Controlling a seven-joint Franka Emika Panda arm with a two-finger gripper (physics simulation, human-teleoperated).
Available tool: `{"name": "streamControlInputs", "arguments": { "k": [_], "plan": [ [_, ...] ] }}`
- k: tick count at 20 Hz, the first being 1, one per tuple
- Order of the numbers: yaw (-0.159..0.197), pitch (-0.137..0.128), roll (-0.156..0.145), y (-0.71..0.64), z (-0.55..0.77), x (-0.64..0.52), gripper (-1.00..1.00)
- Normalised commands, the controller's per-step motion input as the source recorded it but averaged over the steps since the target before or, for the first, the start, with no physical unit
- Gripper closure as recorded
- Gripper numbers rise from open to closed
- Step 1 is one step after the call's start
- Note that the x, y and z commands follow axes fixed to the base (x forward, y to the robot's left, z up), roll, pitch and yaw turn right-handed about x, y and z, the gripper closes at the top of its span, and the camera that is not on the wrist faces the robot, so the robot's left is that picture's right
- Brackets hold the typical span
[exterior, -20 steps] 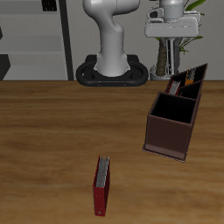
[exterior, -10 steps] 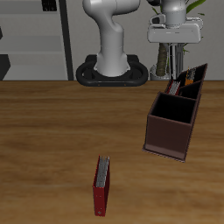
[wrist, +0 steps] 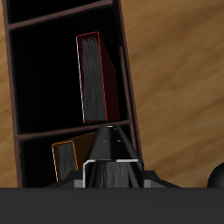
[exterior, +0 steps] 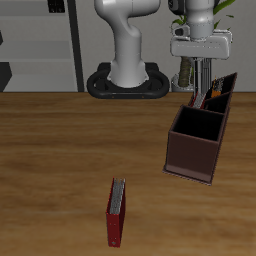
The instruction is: Place the right red book into the left desk caddy's front compartment and place the orange book into the left desk caddy's left compartment and place the striped book into the left desk caddy's left compartment
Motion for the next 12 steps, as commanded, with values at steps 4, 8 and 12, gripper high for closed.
{"name": "streamControlInputs", "arguments": {
  "k": [4,8,12],
  "plan": [
    [-0.019,0.013,-0.005,0.01,-0.14,-0.01,1.00],
    [-0.011,0.022,0.051,0.08,-0.16,-0.23,1.00],
    [0.018,0.033,-0.008,-0.05,-0.14,-0.04,1.00]
  ]
}}
